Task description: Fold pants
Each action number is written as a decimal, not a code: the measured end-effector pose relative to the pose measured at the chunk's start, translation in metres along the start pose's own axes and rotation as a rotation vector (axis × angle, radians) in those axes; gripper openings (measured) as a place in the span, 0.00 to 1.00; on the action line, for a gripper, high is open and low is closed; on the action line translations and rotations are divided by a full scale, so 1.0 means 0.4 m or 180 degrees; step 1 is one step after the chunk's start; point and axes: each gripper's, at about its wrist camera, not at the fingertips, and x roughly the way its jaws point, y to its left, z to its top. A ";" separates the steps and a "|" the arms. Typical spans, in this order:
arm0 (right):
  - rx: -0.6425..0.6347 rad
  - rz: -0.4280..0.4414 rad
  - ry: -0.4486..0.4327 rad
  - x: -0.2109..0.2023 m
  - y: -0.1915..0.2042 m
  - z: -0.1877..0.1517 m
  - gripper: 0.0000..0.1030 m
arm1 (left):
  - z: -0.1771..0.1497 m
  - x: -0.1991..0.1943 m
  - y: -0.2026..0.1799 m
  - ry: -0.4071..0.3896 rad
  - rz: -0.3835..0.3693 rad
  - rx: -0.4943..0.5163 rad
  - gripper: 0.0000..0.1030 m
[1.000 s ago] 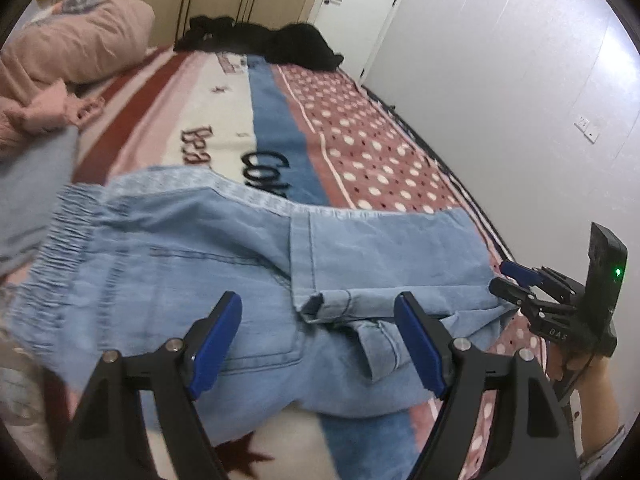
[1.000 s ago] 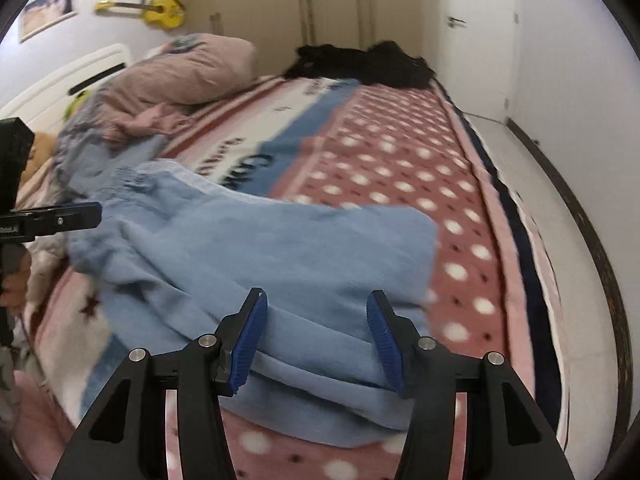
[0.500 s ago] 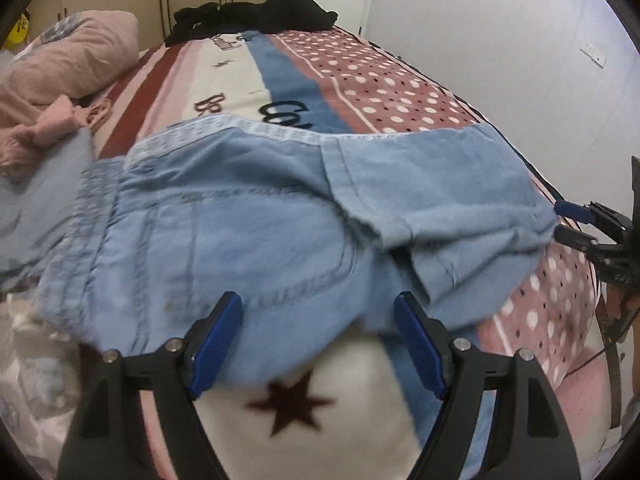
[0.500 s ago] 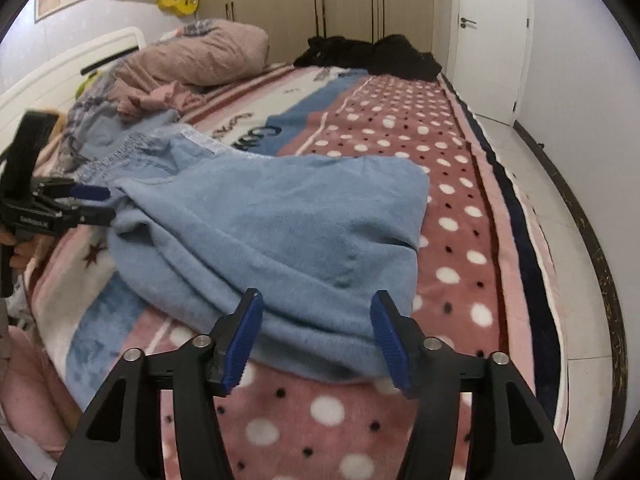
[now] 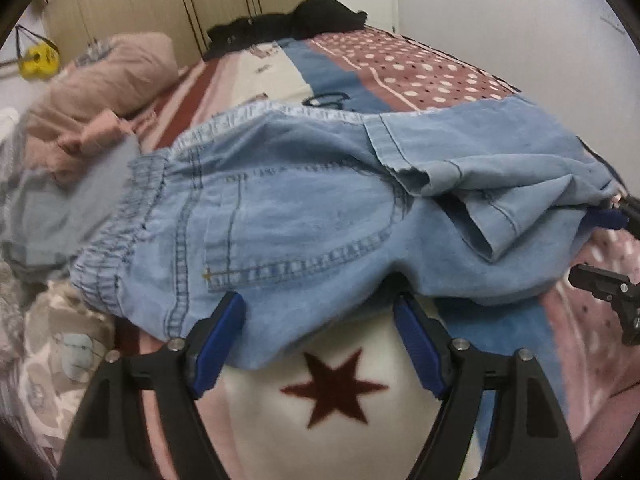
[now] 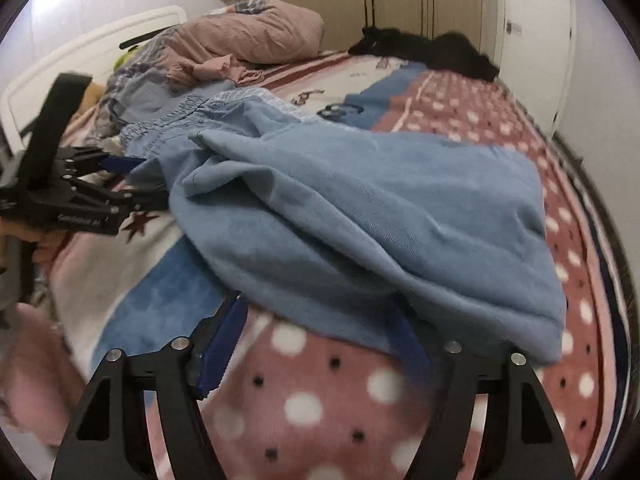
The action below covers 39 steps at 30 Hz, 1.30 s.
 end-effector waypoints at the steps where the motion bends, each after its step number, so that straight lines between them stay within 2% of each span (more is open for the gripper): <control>1: -0.0042 -0.0096 -0.0032 0.011 0.009 0.008 0.67 | 0.003 0.003 -0.002 -0.0032 0.0103 0.0035 0.54; 2: -0.0044 -0.0134 -0.0035 0.019 0.009 0.013 0.68 | 0.007 0.007 -0.001 -0.0038 0.0158 0.0059 0.40; 4: -0.0017 -0.0223 -0.0031 0.039 0.008 0.021 0.67 | 0.010 0.014 0.013 -0.0045 0.0154 0.0065 0.22; 5: -0.0016 -0.0262 -0.0037 0.040 0.009 0.021 0.62 | 0.009 0.015 0.020 -0.0033 0.0153 0.0056 0.05; 6: -0.0027 -0.0370 -0.0037 0.042 0.006 0.021 0.43 | 0.007 0.016 0.028 -0.0016 0.0174 0.0053 0.04; 7: -0.0050 -0.0597 -0.0019 0.044 0.000 0.020 0.29 | 0.002 0.011 0.039 -0.0012 0.0145 0.0054 0.02; 8: -0.0049 -0.0693 -0.0020 0.044 -0.009 0.023 0.02 | -0.002 0.007 0.045 -0.0011 0.0133 0.0057 0.02; 9: -0.0002 -0.0719 -0.0043 0.036 -0.028 0.020 0.00 | -0.007 0.003 0.050 -0.0010 0.0139 0.0058 0.02; 11: 0.0205 -0.0524 -0.0030 0.024 -0.073 0.016 0.00 | -0.018 -0.011 0.069 -0.0019 0.0117 0.0039 0.01; 15: 0.0276 -0.0453 0.0051 0.012 -0.092 0.011 0.00 | -0.031 -0.014 0.088 0.0014 0.0175 -0.0012 0.01; 17: 0.0277 -0.0358 0.0066 0.004 -0.087 0.013 0.04 | -0.037 -0.020 0.098 0.0075 0.0056 -0.0057 0.01; 19: 0.0278 -0.0214 0.0062 -0.013 -0.077 0.014 0.04 | -0.043 -0.042 0.101 0.0034 -0.0003 -0.0063 0.03; 20: 0.0262 -0.0139 0.0044 -0.024 -0.069 0.015 0.04 | -0.045 -0.054 0.106 0.0014 -0.0033 -0.0079 0.09; 21: 0.0237 -0.0089 0.0018 -0.035 -0.061 0.018 0.10 | -0.044 -0.065 0.115 0.0001 -0.0049 -0.0139 0.34; 23: 0.0172 -0.0062 -0.0035 -0.056 -0.043 0.024 0.18 | -0.043 -0.093 0.148 -0.0094 -0.0178 -0.0412 0.64; 25: 0.0125 -0.0027 -0.0081 -0.076 -0.030 0.031 0.18 | -0.050 -0.109 0.183 -0.0086 -0.0475 -0.0669 0.65; 29: 0.0156 0.0128 -0.0114 -0.095 -0.019 0.034 0.18 | -0.077 -0.084 0.223 0.0089 -0.0853 -0.1123 0.65; 35: 0.0318 0.0348 -0.0092 -0.079 -0.020 0.030 0.18 | -0.098 0.031 0.274 0.0345 -0.0956 -0.1800 0.66; 39: 0.0318 0.0496 -0.0171 -0.091 -0.014 0.049 0.21 | -0.057 0.059 0.303 0.0135 -0.1083 -0.2158 0.65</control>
